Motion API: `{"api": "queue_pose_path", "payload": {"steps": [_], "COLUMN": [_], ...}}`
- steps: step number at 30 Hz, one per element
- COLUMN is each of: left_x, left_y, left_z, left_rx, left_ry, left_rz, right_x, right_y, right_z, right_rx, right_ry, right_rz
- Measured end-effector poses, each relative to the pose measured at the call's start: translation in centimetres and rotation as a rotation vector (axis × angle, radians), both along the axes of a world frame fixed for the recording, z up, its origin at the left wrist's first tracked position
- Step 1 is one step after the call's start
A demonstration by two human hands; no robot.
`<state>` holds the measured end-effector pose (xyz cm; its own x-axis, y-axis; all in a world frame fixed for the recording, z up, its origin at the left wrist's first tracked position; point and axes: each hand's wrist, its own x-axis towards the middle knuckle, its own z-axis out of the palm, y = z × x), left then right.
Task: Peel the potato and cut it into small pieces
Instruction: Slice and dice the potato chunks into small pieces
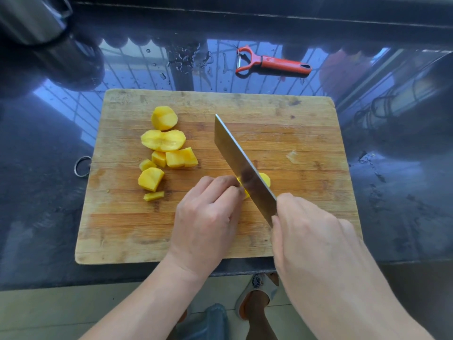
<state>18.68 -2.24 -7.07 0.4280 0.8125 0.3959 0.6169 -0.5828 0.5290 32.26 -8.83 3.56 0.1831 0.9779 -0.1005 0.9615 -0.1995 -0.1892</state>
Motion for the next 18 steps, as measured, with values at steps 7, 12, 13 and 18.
{"api": "queue_pose_path", "payload": {"steps": [7, 12, 13, 18], "left_x": [0.0, -0.1, -0.1, -0.1], "left_y": [0.1, -0.1, -0.1, 0.0], "left_z": [0.1, 0.2, 0.2, 0.1], "left_rx": [-0.011, -0.026, -0.021, -0.019], "left_ry": [-0.011, -0.012, -0.009, -0.004], "left_rz": [-0.009, -0.005, -0.006, -0.006], "right_x": [0.0, 0.5, 0.4, 0.1], "right_y": [3.1, 3.0, 2.6, 1.3], "right_z": [-1.4, -0.4, 0.0, 0.8], "right_rx": [-0.076, 0.004, 0.026, 0.045], "right_ry": [0.102, 0.133, 0.126, 0.099], "right_rz": [0.031, 0.017, 0.018, 0.057]}}
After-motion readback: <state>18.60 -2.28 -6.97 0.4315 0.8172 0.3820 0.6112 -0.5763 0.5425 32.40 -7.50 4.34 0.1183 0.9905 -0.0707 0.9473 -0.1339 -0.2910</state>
